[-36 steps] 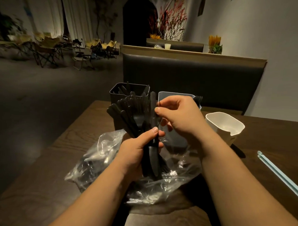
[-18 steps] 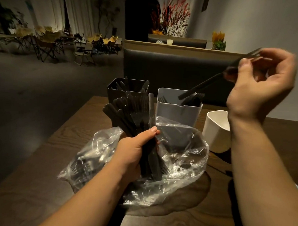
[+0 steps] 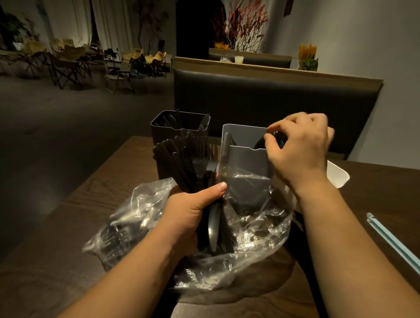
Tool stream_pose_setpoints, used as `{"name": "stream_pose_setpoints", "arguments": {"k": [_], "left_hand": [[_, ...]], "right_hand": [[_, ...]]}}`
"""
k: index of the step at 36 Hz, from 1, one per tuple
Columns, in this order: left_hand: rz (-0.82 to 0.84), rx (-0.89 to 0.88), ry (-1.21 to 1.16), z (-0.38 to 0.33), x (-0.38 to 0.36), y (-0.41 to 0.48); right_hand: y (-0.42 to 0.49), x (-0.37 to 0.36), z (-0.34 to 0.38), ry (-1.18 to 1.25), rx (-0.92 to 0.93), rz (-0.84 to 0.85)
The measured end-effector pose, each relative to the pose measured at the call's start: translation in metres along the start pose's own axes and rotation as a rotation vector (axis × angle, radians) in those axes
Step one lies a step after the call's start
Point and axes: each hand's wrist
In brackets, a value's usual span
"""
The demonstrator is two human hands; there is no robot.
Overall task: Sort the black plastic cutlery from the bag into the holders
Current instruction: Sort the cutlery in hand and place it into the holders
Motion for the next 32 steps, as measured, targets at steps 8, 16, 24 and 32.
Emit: {"name": "stream_pose_setpoints", "arguments": {"k": [8,16,24,32], "left_hand": [[0.089,0.090,0.037,0.000,0.002,-0.002],[0.112,0.077,0.053,0.000,0.003,-0.005],[0.144,0.091,0.116,-0.003,0.003,-0.010],[0.151,0.045,0.128,-0.003,0.000,-0.011]], "right_hand": [[0.017,0.025,0.049,0.553,-0.008,0.230],[0.011,0.025,0.065,0.769,-0.113,0.391],[0.013,0.031,0.057,0.817,-0.106,0.526],[0.014,0.031,0.042,0.916,-0.126,0.480]]}}
Point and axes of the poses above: each hand's wrist, its own y-axis towards the middle knuckle, its own x-axis out of the back of the hand, z = x × y, and after that the axes turned 11 degrees about x, right-handed
